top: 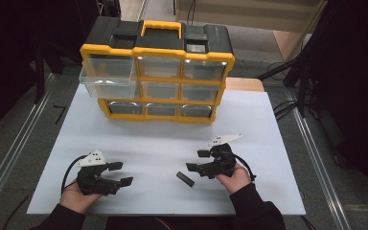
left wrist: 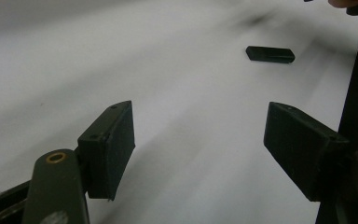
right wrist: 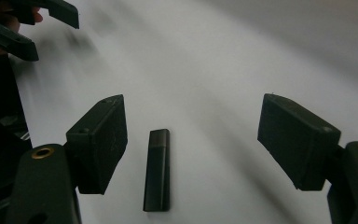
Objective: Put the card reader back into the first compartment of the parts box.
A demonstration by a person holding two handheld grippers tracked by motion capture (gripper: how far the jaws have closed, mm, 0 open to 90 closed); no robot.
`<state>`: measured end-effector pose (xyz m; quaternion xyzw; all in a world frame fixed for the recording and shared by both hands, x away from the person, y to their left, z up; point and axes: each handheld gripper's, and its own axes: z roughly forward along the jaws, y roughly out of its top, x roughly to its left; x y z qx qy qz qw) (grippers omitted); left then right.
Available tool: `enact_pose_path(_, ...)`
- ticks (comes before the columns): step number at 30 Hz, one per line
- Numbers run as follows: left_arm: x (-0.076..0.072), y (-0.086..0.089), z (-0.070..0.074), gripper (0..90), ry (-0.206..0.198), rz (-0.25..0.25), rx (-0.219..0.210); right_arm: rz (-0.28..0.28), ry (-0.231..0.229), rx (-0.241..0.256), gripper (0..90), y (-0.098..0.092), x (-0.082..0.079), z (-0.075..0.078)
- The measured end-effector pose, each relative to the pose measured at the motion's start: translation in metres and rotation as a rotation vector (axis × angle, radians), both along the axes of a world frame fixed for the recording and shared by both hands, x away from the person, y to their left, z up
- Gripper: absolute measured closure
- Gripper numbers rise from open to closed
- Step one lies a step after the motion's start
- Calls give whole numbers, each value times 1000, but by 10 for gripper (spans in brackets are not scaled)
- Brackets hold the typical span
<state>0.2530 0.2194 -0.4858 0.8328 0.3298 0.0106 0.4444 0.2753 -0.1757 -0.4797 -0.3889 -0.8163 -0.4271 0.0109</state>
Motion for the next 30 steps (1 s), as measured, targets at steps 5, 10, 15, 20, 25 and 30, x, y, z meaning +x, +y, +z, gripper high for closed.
enact_pose_path(5,0,0,0,264,-2,2,-4,19,5,-13,221,7,-1,-1)
enact_pose_path(10,0,1,0,264,-1,-1,2,32,11,-12,221,12,-4,-4)
enact_pose_path(15,0,1,1,264,-1,-2,3,60,21,-45,226,19,-8,-10)
enact_pose_path(20,0,0,0,264,1,-1,0,78,30,-77,238,25,-12,-14)
enact_pose_path(25,0,0,0,264,1,0,-2,101,46,-99,254,29,-14,-20)
enact_pose_path(30,0,0,-1,264,5,-2,1,111,55,-136,276,33,-16,-25)
